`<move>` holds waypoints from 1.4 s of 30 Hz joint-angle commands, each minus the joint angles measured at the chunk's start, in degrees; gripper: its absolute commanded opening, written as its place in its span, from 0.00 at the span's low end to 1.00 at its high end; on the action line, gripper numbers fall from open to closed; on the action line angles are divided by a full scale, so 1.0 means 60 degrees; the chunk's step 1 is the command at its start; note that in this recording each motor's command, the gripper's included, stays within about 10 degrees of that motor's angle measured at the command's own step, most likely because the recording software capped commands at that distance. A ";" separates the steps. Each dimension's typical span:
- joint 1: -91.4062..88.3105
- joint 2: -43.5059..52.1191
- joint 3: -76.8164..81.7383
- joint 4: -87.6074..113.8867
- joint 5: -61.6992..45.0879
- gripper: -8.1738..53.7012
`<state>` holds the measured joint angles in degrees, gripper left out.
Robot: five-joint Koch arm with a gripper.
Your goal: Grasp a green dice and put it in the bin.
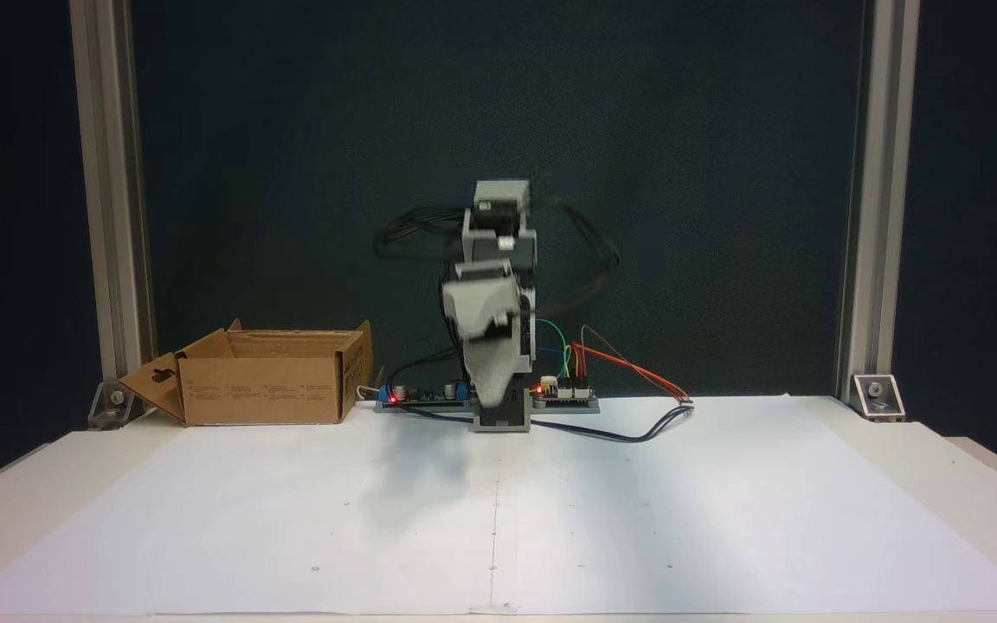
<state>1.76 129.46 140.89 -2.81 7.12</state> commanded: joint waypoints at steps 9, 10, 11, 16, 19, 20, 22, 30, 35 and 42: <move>0.1055 0.1084 0.2534 -0.4948 0.0293 0.84; 0.1055 0.1084 0.2651 -0.5329 0.0278 0.84; 0.1069 0.1084 0.2710 -0.5724 0.0264 0.84; 0.1216 0.1084 0.3223 -0.7790 0.0264 0.84; 0.1187 0.1084 0.3735 -0.8976 0.0264 0.84; 0.1172 0.1084 0.3882 -0.9342 0.0264 0.84; 0.1157 0.1084 0.4131 -1.0133 0.0278 0.84; 0.0996 0.1069 0.4951 -1.3224 0.0308 0.85; 0.0996 0.1069 0.5830 -1.5000 0.0322 0.85; 0.1055 0.1040 0.6372 -1.5015 0.0293 0.85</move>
<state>8.17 129.46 176.31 -89.65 7.12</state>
